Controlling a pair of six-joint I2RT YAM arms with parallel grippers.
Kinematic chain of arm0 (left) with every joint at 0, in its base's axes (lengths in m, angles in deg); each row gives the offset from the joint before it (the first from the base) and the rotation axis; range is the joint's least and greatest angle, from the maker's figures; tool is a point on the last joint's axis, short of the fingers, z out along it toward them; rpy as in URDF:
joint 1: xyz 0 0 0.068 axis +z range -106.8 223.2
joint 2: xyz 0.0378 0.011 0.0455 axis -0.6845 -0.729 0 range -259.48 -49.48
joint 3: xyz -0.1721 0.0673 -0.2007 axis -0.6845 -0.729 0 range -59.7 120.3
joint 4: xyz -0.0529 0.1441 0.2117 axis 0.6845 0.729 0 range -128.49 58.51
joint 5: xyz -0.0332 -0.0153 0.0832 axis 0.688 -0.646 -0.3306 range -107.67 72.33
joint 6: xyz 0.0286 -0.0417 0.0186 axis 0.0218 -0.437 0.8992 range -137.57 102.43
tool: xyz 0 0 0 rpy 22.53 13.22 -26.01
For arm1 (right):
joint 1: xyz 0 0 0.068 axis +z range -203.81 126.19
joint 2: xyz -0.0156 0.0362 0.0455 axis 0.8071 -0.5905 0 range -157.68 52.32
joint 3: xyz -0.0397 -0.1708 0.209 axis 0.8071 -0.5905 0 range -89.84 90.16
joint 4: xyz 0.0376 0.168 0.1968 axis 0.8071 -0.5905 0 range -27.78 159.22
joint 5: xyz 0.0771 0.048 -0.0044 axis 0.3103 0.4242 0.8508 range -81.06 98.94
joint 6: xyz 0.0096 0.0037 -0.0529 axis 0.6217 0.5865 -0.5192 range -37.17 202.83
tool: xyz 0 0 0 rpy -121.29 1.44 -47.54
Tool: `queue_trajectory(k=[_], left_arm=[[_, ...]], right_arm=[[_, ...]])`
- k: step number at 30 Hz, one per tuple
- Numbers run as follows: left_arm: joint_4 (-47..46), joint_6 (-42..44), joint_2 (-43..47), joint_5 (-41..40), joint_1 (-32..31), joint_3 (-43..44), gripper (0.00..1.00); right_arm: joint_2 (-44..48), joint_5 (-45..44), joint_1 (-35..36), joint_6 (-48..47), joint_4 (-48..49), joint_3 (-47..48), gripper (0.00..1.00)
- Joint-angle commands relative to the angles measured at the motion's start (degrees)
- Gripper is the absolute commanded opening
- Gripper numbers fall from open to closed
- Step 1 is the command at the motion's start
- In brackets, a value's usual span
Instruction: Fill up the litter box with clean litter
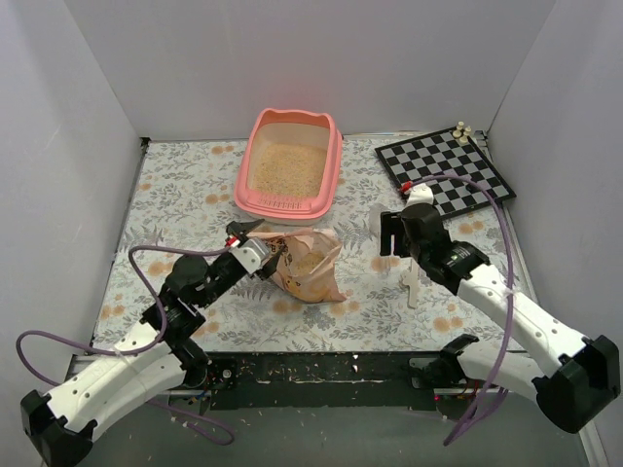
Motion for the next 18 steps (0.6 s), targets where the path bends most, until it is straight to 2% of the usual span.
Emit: queue_trajectory(k=[1,8,9,11,18], left_arm=[[-0.6,-1.73,4.45,3.25,0.31,0.23,0.71],[-1.73,-4.45,10.42,-0.08,0.31,0.24,0.82],[-2.78,-5.06,11.39,-0.26,0.31,-0.38,0.85],[-4.98,-8.48,12.19,-0.96,0.31,-1.17,0.98],[0.45,-15.17,6.66,-1.4,0.4,5.06,0.98]], right_arm=[[-4.47,7.85,-4.2,3.26,4.71,-4.18,0.81],[-15.28,14.01,-7.02,5.37,11.13,-6.47,0.79],[-16.52,14.01,-7.02,5.72,11.92,-6.56,0.79],[-19.06,14.45,-7.11,5.99,13.07,-6.48,0.79],[-26.89,13.05,-7.2,6.87,15.45,-5.86,0.74]])
